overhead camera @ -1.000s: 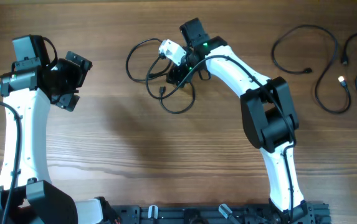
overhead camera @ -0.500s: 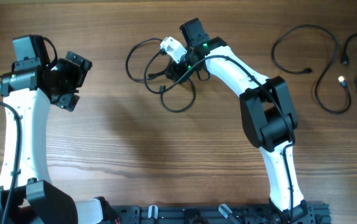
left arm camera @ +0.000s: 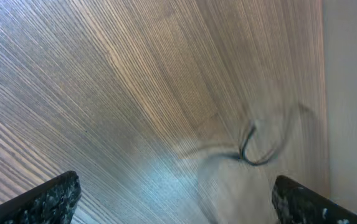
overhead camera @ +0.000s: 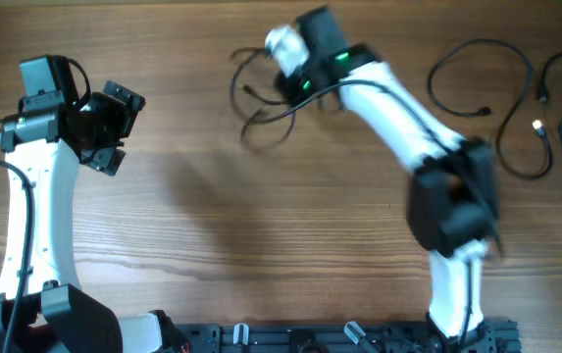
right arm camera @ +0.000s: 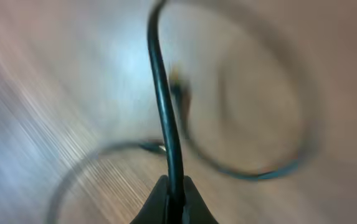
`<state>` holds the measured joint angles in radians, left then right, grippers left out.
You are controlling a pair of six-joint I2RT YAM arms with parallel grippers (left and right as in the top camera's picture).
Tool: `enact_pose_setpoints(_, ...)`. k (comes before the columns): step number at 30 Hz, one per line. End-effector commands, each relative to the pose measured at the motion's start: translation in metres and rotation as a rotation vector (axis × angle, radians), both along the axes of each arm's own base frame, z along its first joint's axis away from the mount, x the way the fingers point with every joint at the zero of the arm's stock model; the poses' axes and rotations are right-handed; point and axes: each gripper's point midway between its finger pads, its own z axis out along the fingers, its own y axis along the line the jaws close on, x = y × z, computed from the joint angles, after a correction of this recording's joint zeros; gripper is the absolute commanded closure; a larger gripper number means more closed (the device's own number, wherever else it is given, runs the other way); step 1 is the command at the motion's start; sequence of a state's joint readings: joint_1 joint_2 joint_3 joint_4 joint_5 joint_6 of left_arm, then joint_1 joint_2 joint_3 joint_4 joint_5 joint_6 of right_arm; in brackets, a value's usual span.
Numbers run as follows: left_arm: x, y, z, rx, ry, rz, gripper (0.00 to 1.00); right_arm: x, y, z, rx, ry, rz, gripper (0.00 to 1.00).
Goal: Untangle cables
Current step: 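Move the last cable to the right-side pile and release it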
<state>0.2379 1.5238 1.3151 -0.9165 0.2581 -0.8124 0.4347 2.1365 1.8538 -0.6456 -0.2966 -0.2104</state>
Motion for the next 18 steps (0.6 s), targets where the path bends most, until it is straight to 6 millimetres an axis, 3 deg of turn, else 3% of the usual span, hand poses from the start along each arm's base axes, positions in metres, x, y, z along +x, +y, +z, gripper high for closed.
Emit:
enact_pose_setpoints(1, 0.002, 0.004, 0.010, 0.032, -0.031, -0.007, 0.00, -0.001, -0.104, 0.218, 0.128, -0.377, -0.379, 0.96)
enact_pose_setpoints(3, 0.002, 0.004, 0.010, 0.032, -0.031, -0.007, 0.00, -0.022, -0.171, 0.285, 0.171, -0.504, -0.575, 0.96)
enact_pose_setpoints(4, 0.002, 0.004, 0.010, 0.032, -0.031, -0.007, 0.00, -0.044, -0.217, 0.319, 0.200, -0.566, -0.702, 0.96)
enact_pose_setpoints(6, 0.002, 0.004, 0.010, 0.032, -0.031, -0.007, 0.00, -0.075, -0.282, 0.339, 0.235, -0.578, -0.923, 0.96)
enact_pose_setpoints(7, 0.002, 0.004, 0.010, 0.032, -0.031, -0.007, 0.00, -0.093, -0.323, 0.337, 0.229, -0.557, -1.081, 0.96)
enact_pose_setpoints(8, 0.002, 0.004, 0.010, 0.032, -0.031, -0.007, 0.00, -0.101, -0.344, 0.330, 0.221, -0.531, -1.171, 0.96)
enact_pose_setpoints(9, 0.002, 0.004, 0.010, 0.032, -0.031, -0.007, 0.00, -0.112, -0.370, 0.319, 0.203, -0.492, -1.280, 0.96)
enact_pose_setpoints(11, 0.002, 0.004, 0.010, 0.032, -0.031, -0.007, 0.00, -0.136, -0.429, 0.268, 0.103, -0.335, -1.550, 0.96)
enact_pose_setpoints(12, 0.002, 0.004, 0.010, 0.032, -0.031, -0.007, 0.00, -0.141, -0.445, 0.246, 0.071, -0.271, -1.625, 0.96)
enact_pose_setpoints(13, 0.002, 0.004, 0.010, 0.032, -0.031, -0.007, 0.00, -0.148, -0.469, 0.203, 0.006, -0.144, -1.729, 0.96)
enact_pose_setpoints(16, 0.002, 0.004, 0.010, 0.032, -0.031, -0.007, 0.00, -0.150, -0.495, 0.119, -0.096, 0.076, -1.803, 0.96)
enact_pose_setpoints(18, 0.002, 0.004, 0.010, 0.032, -0.031, -0.007, 0.00, -0.142, -0.505, 0.076, -0.123, 0.156, -1.826, 0.96)
